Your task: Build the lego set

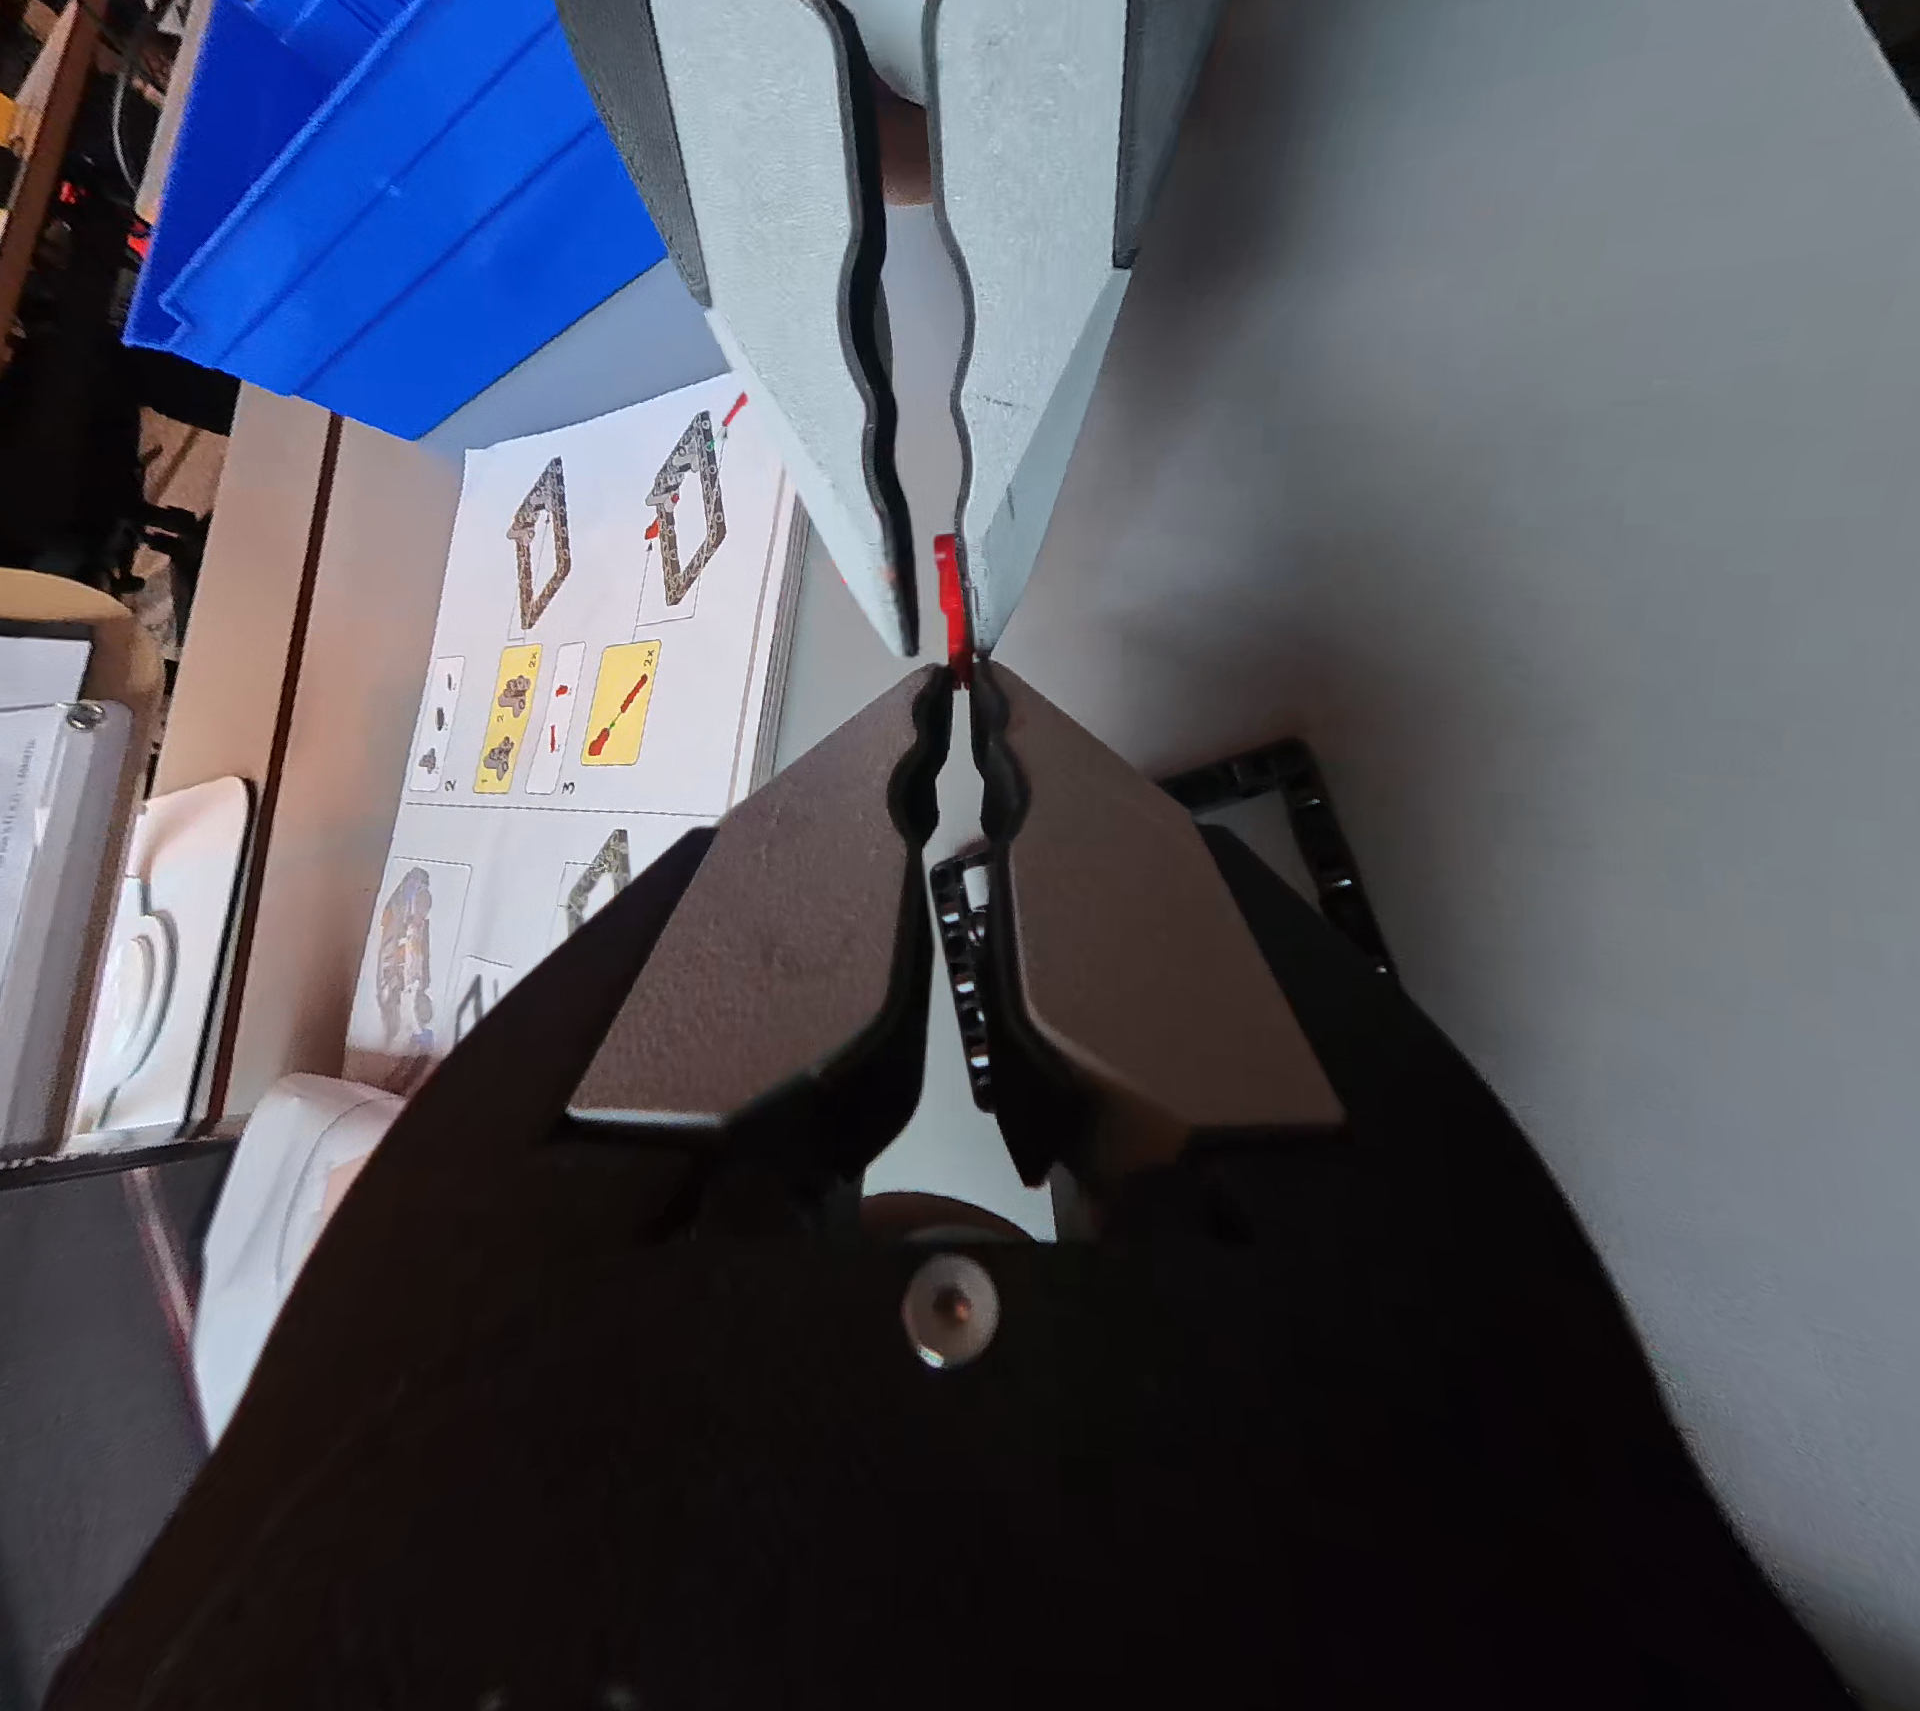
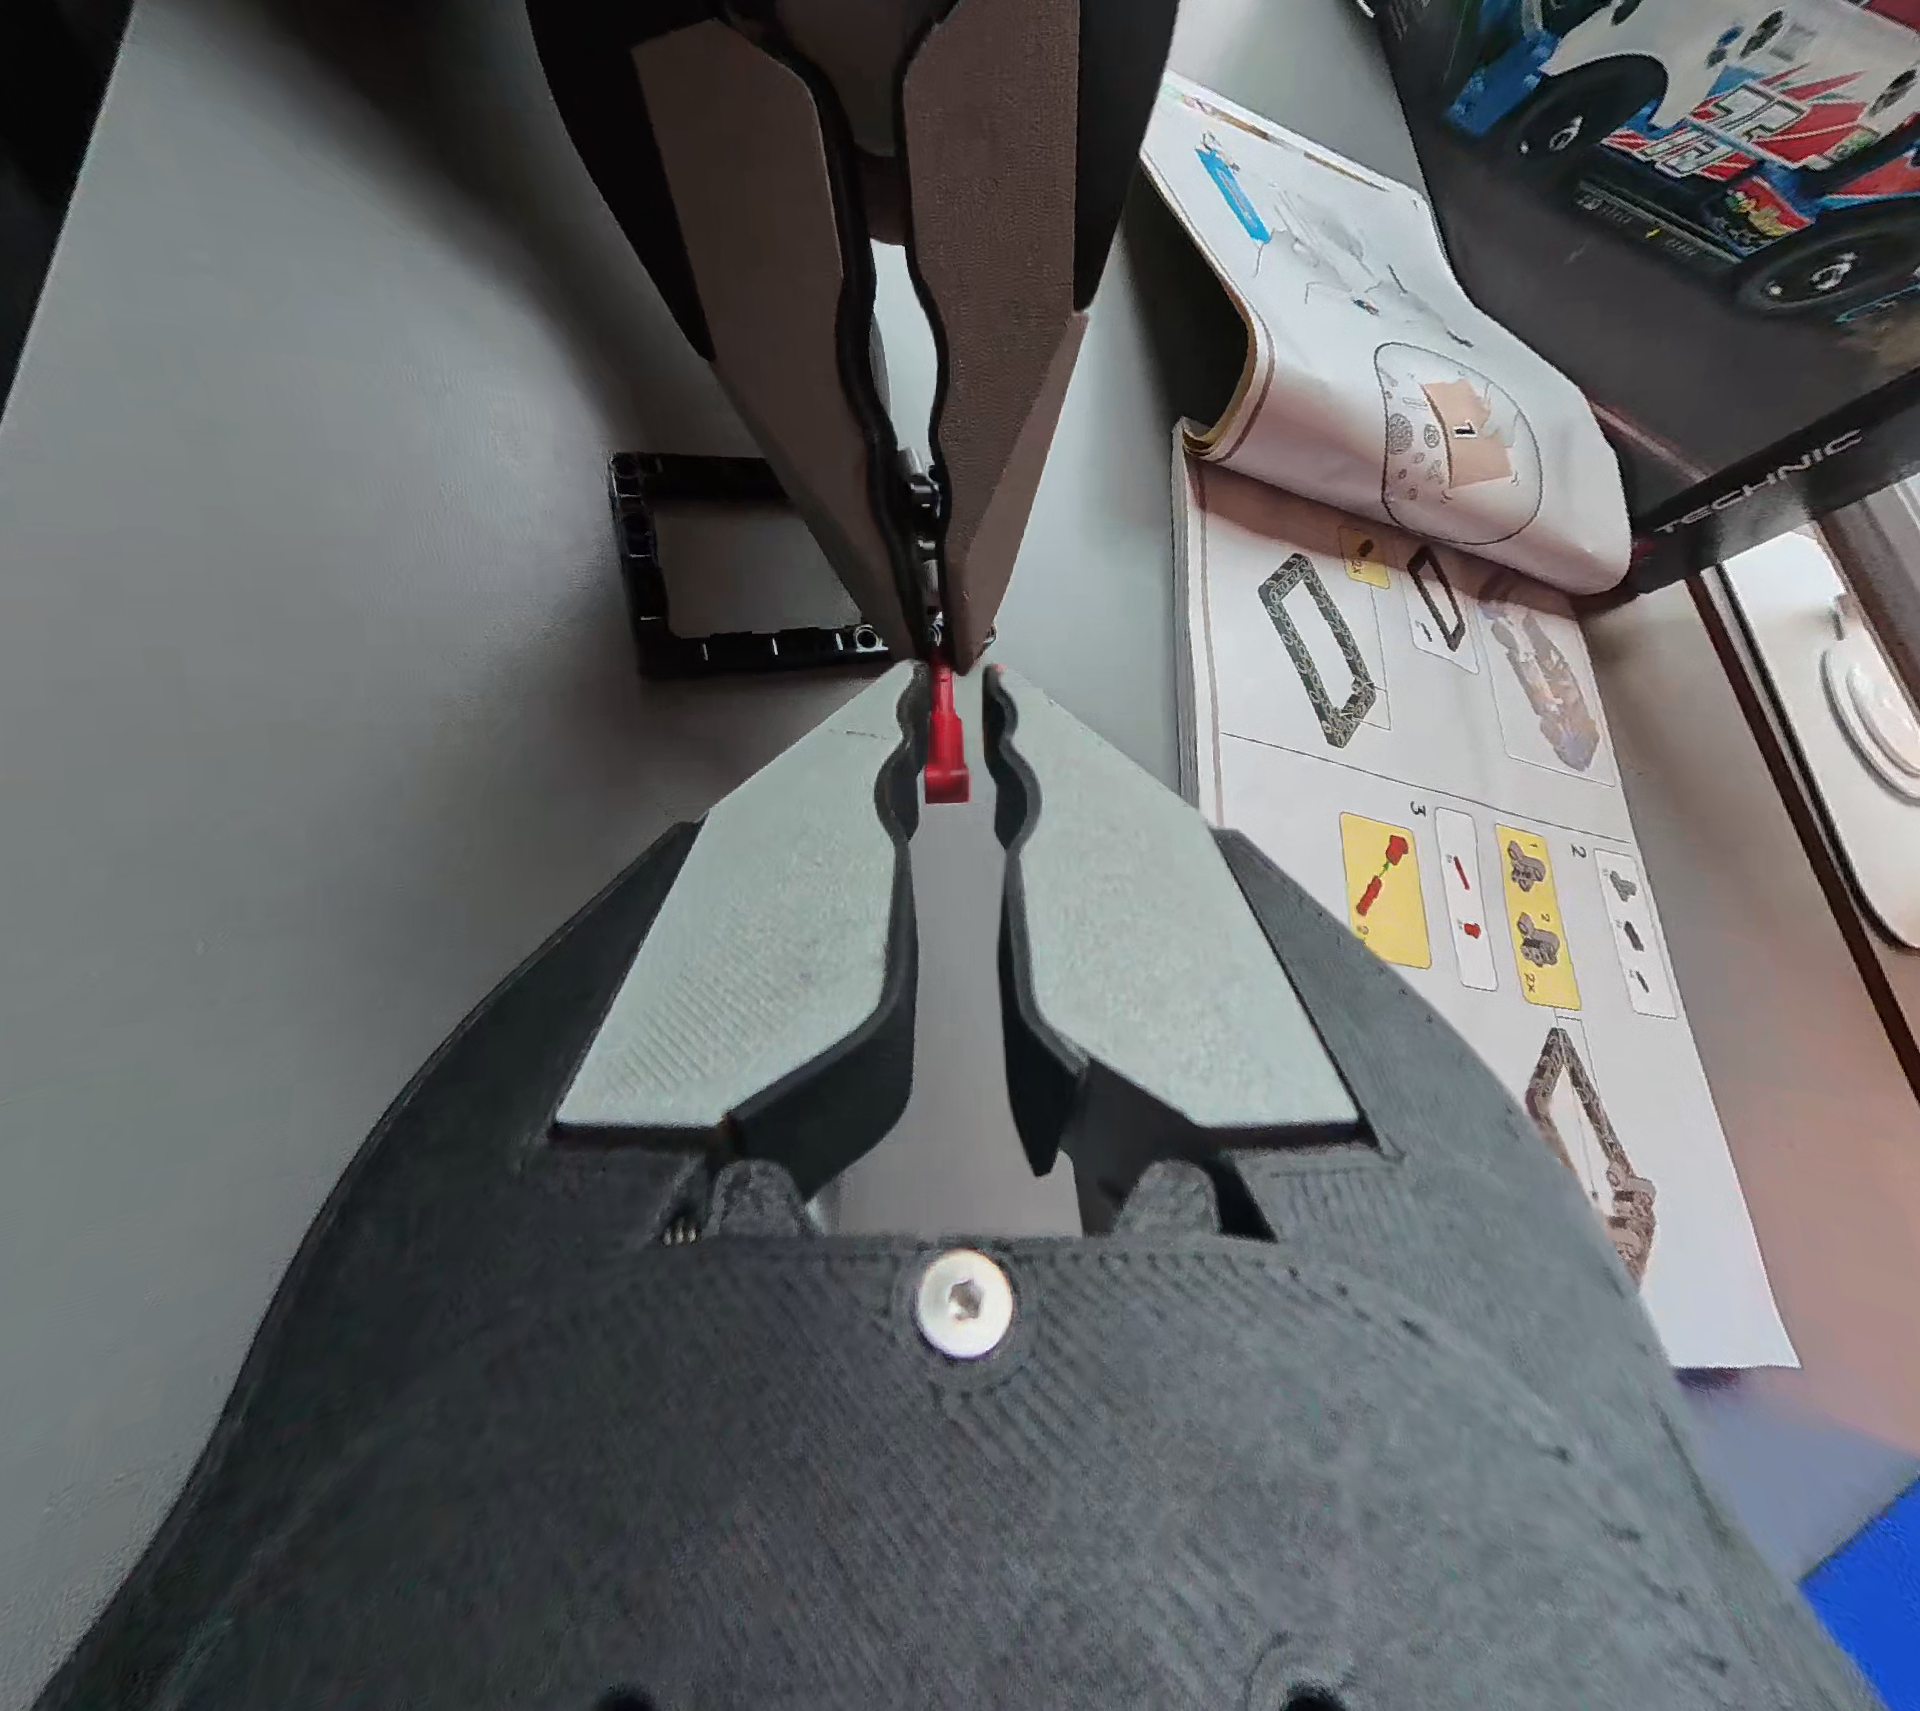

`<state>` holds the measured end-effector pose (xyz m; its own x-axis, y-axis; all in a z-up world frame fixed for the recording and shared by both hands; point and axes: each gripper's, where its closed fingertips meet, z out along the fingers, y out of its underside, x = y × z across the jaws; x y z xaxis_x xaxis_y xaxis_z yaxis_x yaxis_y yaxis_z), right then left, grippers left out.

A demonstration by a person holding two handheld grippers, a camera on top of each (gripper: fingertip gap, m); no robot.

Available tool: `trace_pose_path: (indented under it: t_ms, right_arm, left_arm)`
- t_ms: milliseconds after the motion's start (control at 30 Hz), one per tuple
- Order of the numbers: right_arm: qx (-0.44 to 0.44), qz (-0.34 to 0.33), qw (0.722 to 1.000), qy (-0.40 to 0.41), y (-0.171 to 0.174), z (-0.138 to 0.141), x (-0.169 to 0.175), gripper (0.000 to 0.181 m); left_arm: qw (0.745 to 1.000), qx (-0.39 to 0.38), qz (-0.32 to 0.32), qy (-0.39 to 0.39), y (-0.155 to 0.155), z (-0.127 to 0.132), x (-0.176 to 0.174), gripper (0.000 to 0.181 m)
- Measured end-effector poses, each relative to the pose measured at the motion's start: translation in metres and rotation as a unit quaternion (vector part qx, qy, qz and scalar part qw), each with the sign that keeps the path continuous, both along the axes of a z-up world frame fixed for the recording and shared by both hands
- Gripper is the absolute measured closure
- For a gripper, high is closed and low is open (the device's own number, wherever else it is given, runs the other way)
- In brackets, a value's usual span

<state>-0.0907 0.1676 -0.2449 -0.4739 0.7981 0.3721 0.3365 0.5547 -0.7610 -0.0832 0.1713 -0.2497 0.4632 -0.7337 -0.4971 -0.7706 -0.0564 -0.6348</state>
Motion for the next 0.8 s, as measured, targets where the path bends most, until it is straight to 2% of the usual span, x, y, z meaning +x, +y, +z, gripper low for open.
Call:
trace_pose_path:
  t_ms: [67, 267, 467, 667, 733, 767, 800]
  right_arm:
    - [0.010, 0.011, 1.000, -0.001, -0.002, 0.000, 0.002, 0.180]
    - [0.016, 0.023, 1.000, -0.004, -0.004, -0.002, 0.004, 0.180]
    - [0.063, 0.029, 0.998, -0.004, -0.005, -0.006, 0.005, 0.181]
    - [0.037, 0.011, 0.999, 0.025, -0.001, 0.003, 0.001, 0.181]
    - [0.019, -0.018, 0.999, 0.035, 0.009, 0.009, 0.002, 0.170]
    - [-0.014, -0.039, 0.999, 0.033, 0.016, 0.012, 0.003, 0.154]
    - [-0.062, -0.053, 0.996, 0.026, 0.021, 0.015, 0.005, 0.147]
  left_arm:
    - [1.000, 0.005, -0.003, 0.009, 0.000, 0.001, 0.001, 0.179]
    - [1.000, 0.014, -0.006, 0.008, -0.002, 0.000, 0.003, 0.179]
    - [1.000, 0.012, -0.004, 0.012, -0.003, -0.005, 0.004, 0.179]
    - [0.999, 0.031, 0.002, -0.005, 0.001, 0.003, 0.001, 0.179]
    - [0.997, 0.071, 0.012, 0.037, 0.006, 0.008, -0.006, 0.179]
    - [0.991, 0.114, 0.017, 0.065, 0.009, 0.014, -0.010, 0.179]
    - [0.987, 0.141, 0.003, 0.080, 0.006, 0.018, -0.008, 0.179]
